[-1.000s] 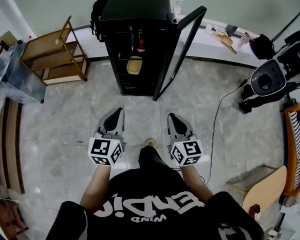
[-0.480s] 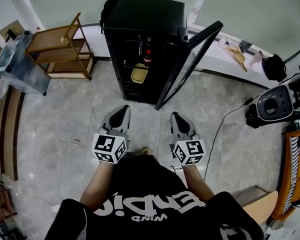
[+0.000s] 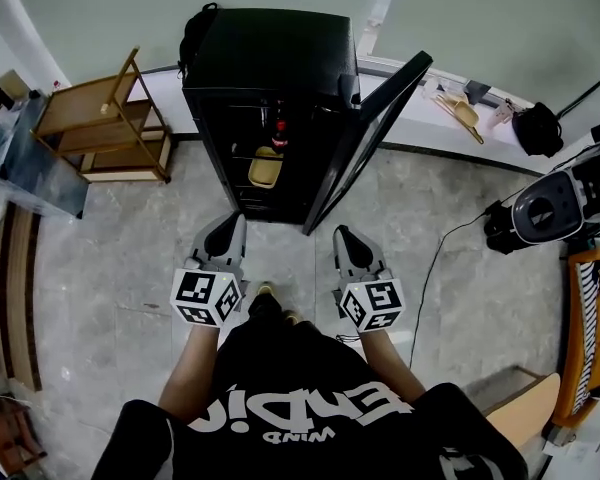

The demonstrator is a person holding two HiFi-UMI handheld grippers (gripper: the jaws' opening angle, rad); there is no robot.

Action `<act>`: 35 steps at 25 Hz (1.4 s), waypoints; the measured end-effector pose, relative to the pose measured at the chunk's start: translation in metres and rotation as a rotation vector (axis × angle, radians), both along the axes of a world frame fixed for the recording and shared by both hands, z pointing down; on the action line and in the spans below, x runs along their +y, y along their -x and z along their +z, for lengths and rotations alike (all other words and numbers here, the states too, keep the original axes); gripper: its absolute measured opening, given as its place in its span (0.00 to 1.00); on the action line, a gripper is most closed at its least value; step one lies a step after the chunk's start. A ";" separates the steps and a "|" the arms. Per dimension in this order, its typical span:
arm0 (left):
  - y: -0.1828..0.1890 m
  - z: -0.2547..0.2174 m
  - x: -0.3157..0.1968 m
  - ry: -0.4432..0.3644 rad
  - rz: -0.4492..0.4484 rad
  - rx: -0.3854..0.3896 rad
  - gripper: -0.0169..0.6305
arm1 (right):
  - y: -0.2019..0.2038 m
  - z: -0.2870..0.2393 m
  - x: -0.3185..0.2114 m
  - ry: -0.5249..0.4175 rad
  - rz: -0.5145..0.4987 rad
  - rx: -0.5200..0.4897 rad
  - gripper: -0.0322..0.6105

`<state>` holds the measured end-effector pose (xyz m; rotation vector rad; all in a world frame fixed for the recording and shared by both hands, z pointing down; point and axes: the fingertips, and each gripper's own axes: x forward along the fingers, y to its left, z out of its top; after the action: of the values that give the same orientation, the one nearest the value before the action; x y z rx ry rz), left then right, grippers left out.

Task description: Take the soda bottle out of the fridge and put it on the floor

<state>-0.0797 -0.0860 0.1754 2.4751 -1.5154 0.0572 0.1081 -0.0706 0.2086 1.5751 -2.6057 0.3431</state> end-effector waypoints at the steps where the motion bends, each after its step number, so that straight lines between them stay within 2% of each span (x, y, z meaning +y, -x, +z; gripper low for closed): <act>1: 0.000 0.001 -0.006 0.001 0.005 -0.001 0.04 | 0.000 0.000 -0.004 0.001 0.003 0.001 0.09; 17: 0.007 0.016 -0.083 0.029 0.119 -0.022 0.04 | 0.030 0.010 -0.062 0.003 0.060 -0.024 0.09; 25: 0.011 0.024 -0.076 0.030 0.108 -0.033 0.04 | 0.038 0.017 -0.061 0.003 0.055 -0.025 0.09; 35: 0.009 0.031 -0.058 -0.013 0.084 -0.063 0.04 | 0.037 0.022 -0.051 -0.024 0.034 -0.023 0.09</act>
<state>-0.0885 -0.1437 0.2068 2.5696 -1.4393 0.1414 0.0710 -0.1217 0.2306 1.6350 -2.6120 0.3347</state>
